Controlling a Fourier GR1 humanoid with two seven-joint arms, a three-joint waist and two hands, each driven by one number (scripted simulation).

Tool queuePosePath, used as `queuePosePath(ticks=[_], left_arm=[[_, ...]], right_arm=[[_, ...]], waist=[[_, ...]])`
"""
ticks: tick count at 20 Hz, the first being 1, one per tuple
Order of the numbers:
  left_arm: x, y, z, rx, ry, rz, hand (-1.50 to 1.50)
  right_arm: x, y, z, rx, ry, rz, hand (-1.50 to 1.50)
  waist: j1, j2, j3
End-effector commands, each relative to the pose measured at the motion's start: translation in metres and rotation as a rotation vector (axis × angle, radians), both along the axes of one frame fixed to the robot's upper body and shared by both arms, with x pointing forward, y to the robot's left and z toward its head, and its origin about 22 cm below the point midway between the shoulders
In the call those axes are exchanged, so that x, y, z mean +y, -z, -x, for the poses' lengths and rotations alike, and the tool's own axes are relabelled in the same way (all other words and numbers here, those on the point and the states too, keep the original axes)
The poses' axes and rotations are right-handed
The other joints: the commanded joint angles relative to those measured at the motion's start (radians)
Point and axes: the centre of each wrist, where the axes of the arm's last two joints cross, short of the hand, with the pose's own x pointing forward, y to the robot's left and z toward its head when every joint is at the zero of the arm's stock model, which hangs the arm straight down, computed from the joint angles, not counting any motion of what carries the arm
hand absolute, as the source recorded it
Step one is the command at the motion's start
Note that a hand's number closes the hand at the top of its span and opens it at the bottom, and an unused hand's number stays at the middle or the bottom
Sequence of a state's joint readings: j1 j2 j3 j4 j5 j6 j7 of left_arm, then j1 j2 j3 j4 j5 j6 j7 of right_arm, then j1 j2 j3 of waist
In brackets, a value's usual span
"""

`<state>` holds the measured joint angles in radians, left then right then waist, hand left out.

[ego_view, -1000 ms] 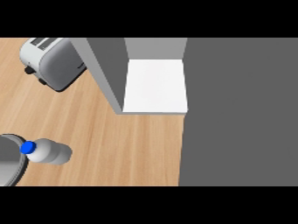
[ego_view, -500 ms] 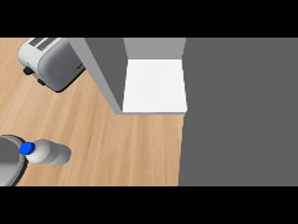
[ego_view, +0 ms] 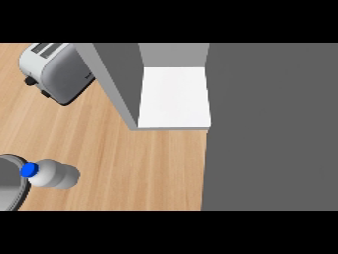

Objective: Pick up the bottled water, place it into the cabinet and close the cabinet

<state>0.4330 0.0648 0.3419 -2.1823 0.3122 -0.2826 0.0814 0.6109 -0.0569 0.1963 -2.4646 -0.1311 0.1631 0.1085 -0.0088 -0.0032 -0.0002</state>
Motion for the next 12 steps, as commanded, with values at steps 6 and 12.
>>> queuePosePath(ticks=[6, 12], left_arm=[[0.031, 0.048, -0.009, 0.070, -0.108, -0.019, -1.50], [0.041, 0.093, -0.027, 0.095, -0.092, 0.003, -1.50]], right_arm=[[0.000, -0.021, 0.033, -0.033, 0.001, 0.017, -1.50], [-0.006, -0.024, 0.044, -0.039, -0.006, 0.014, -1.50]], waist=[[-0.004, 0.000, 0.000], [-0.011, -0.001, -0.001]])
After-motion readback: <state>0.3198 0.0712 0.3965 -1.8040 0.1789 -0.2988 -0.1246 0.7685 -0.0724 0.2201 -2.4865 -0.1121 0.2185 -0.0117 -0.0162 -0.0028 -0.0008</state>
